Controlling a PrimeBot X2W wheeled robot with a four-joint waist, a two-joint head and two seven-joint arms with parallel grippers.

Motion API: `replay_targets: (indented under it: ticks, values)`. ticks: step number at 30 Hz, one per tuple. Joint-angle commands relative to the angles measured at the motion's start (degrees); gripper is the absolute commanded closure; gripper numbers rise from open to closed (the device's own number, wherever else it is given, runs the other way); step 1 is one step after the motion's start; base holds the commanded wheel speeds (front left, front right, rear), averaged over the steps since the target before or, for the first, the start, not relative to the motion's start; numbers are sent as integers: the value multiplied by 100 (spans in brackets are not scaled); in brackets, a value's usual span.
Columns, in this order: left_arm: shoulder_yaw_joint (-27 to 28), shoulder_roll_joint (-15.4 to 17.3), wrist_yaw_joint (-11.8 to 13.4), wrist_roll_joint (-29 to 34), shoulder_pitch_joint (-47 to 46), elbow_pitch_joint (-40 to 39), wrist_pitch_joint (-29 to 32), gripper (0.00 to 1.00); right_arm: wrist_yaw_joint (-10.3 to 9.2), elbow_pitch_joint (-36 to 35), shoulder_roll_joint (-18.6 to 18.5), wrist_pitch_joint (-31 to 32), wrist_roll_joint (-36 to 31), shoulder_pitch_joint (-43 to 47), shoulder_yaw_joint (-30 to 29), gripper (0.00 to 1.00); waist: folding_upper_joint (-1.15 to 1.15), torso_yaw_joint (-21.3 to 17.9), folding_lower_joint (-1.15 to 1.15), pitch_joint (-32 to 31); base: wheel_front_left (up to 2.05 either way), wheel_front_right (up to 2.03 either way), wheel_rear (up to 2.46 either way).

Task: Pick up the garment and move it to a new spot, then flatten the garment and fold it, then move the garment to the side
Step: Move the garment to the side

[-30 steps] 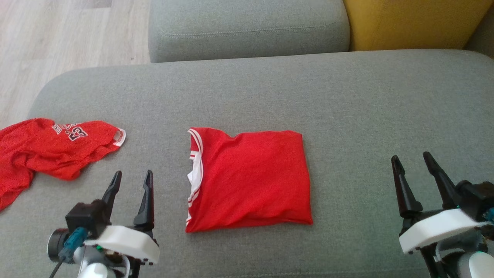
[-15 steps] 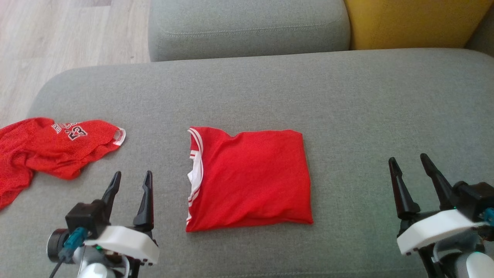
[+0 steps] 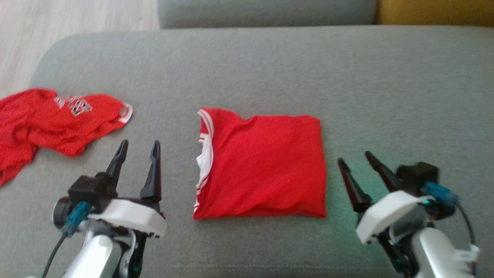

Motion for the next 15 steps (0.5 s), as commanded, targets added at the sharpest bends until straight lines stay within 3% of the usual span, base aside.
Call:
replay_targets:
  ticks: [1, 13, 14, 15]
  values:
    - [193, 31, -28, 72, -333, -111, -71, 0, -4, -15, -95, 0, 93, -319, 244, 0, 0, 187, 0, 201, 0, 0, 0]
    - [165, -221, -194, 170, -681, 184, -149, 0, -4, 1770, -150, 163, 452, -1071, 697, 0, 0, 501, 0, 456, 0, 0, 0]
    - [171, -228, -201, 181, -688, 197, -152, 0, -4, 1836, -156, 150, 493, -1116, 727, 51, 0, 500, 0, 465, 0, 0, 0]
    - [182, -232, -206, 191, -693, 207, -154, 0, -4, 1896, -167, 146, 525, -1161, 759, 93, 0, 491, 0, 478, 0, 0, 0]
